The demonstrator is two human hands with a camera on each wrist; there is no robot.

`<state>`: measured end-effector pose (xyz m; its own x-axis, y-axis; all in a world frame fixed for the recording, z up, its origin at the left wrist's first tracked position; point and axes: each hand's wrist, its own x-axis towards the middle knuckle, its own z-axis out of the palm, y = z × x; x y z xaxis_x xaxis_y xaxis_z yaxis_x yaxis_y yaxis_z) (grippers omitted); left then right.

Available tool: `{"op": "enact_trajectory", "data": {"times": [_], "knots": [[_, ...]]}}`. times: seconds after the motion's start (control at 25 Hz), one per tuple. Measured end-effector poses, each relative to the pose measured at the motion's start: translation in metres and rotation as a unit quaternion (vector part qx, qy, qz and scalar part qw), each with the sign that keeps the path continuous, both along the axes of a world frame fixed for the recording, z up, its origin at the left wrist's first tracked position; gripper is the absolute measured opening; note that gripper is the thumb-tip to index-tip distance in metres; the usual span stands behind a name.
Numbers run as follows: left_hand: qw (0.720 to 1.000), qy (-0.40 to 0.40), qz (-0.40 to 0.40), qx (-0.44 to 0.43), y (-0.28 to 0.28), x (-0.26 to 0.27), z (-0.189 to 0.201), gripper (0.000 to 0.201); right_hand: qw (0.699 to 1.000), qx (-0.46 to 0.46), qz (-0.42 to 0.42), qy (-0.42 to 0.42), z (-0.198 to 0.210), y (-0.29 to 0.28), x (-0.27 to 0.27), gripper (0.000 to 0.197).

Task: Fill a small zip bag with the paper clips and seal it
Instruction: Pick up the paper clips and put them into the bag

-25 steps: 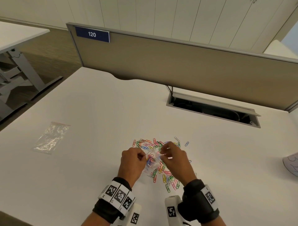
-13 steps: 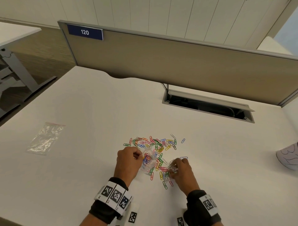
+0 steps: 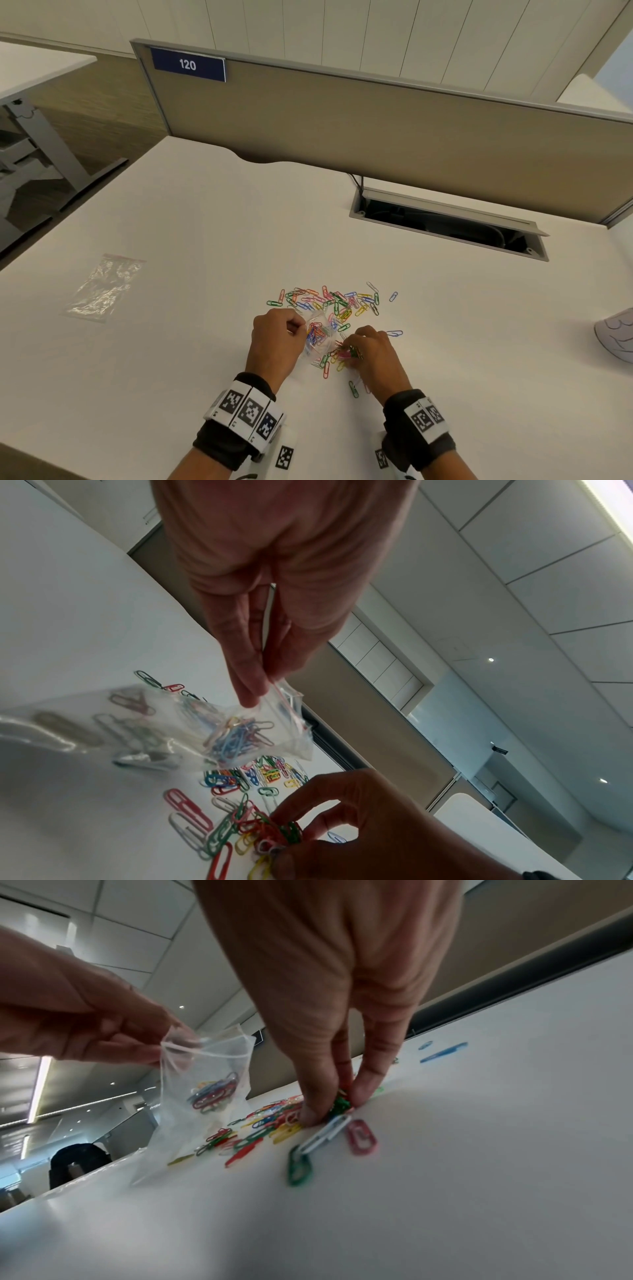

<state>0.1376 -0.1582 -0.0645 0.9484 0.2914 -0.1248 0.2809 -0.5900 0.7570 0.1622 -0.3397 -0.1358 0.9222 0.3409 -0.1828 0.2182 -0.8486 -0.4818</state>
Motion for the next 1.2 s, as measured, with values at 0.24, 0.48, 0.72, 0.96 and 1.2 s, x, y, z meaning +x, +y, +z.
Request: {"op": "enact_trajectory", "data": {"times": [0.24, 0.48, 0.72, 0.96, 1.2], "knots": [[1.000, -0.011, 0.003, 0.002, 0.000, 0.000, 0.001, 0.003, 0.999, -0.006, -0.011, -0.033, 0.000, -0.001, 0.003, 0.018], [1.000, -0.006, 0.004, 0.001, -0.002, -0.001, 0.002, 0.005, 0.966, 0.185, -0.177, 0.020, 0.006, -0.017, 0.006, 0.011], [1.000, -0.005, 0.002, 0.003, -0.002, -0.001, 0.001, 0.004, 0.850, 0.459, -0.164, 0.198, 0.055, -0.009, 0.007, 0.013], [1.000, -0.001, -0.003, -0.002, -0.003, -0.001, 0.003, 0.010, 0.910, 0.345, -0.095, 0.209, 0.068, 0.034, 0.023, 0.014], [1.000, -0.010, 0.004, -0.002, 0.003, -0.001, 0.004, 0.011, 0.970, 0.217, -0.016, 0.108, 0.072, 0.048, 0.022, 0.018]]}}
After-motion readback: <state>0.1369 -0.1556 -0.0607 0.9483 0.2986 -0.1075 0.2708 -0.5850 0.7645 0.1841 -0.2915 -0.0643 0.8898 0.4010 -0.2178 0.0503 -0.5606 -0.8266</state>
